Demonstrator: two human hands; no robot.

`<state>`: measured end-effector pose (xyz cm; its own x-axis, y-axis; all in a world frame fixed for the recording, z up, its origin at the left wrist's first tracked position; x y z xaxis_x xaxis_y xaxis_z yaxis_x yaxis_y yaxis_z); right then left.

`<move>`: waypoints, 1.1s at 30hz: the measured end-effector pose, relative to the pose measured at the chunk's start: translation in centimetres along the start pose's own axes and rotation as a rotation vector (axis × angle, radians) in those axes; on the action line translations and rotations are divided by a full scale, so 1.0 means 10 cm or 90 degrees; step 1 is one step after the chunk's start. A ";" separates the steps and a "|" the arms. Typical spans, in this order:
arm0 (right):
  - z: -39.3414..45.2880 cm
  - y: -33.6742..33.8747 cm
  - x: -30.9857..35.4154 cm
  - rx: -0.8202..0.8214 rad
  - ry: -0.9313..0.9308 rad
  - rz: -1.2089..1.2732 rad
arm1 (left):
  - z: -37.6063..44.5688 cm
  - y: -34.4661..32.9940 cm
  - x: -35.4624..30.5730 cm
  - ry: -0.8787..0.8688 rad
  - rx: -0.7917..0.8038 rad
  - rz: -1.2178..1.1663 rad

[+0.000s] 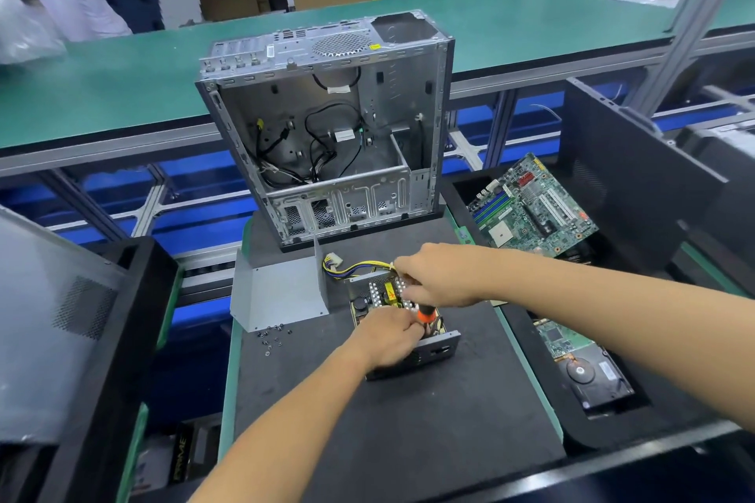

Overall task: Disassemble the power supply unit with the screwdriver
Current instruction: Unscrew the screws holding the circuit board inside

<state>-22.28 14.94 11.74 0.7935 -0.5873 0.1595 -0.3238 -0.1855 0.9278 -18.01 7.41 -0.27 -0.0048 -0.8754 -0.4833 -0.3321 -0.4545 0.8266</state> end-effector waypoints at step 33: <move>-0.22 0.35 -0.79 -0.289 -0.222 0.386 | 0.03 -0.01 0.06 -0.033 -0.046 -0.043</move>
<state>-28.55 20.70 14.42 0.3194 -0.7076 0.6303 -0.3449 0.5328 0.7728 -18.30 6.99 -0.77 -0.0337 -0.8333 -0.5517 -0.2644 -0.5249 0.8090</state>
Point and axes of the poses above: each hand's wrist, its own z-axis towards the middle knuckle, its own y-axis out of the back of the hand, x = y × z, the point moved 5 cm from there along z, towards the middle knuckle, and after that the axes turned 2 degrees about -x, right-handed, at the moved point
